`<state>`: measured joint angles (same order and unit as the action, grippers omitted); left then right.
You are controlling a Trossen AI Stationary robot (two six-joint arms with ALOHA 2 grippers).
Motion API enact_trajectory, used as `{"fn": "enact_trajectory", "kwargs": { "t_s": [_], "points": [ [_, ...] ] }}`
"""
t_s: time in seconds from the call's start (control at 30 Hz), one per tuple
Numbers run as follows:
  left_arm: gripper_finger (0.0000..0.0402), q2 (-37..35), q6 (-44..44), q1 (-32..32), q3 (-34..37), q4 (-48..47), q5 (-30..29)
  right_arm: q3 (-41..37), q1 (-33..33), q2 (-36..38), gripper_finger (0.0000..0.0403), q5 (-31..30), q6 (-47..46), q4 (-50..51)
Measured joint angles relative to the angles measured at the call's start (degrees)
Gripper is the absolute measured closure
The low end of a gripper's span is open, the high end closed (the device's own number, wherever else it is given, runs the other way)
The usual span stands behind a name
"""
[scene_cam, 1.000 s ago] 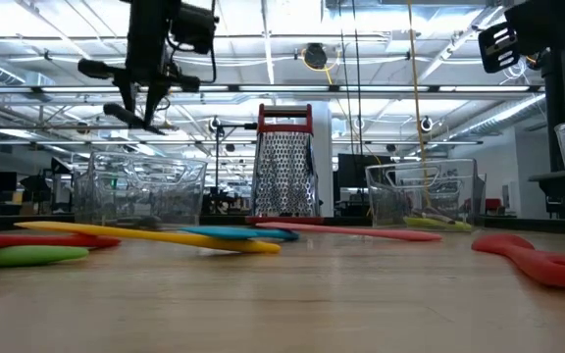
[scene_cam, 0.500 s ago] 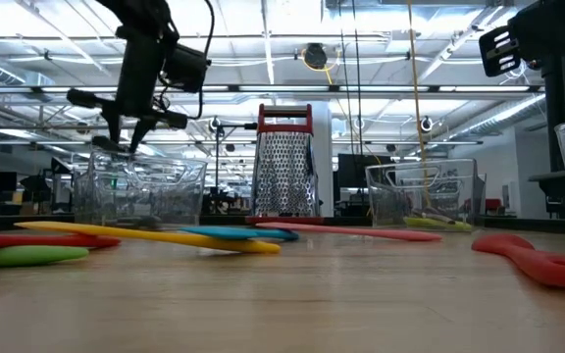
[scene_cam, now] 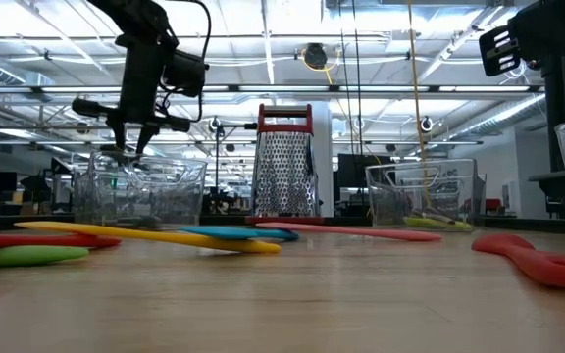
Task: Pick & Place Kitchen Items
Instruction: Put the black knife into the top left transparent bin
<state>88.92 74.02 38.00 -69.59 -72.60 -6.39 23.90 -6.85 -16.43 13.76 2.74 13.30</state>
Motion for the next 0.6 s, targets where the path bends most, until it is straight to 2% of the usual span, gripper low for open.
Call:
{"fn": "enact_trajectory", "kwargs": {
  "t_s": [0.17,0.3,0.6],
  "points": [
    [0.0339,0.0,0.0,0.0,4.0,3.9,0.2,0.0,0.0,0.0,0.0403,0.0,-0.1,0.0],
    [0.0339,0.0,-0.4,0.1,6.9,7.2,-2.8,0.0,0.0,0.0,0.0403,0.0,-0.1,0.0],
    [0.0339,0.0,-1.5,0.6,11.6,15.0,-1.5,0.0,0.0,0.0,0.0403,-0.1,-0.1,-0.2]
  ]
}}
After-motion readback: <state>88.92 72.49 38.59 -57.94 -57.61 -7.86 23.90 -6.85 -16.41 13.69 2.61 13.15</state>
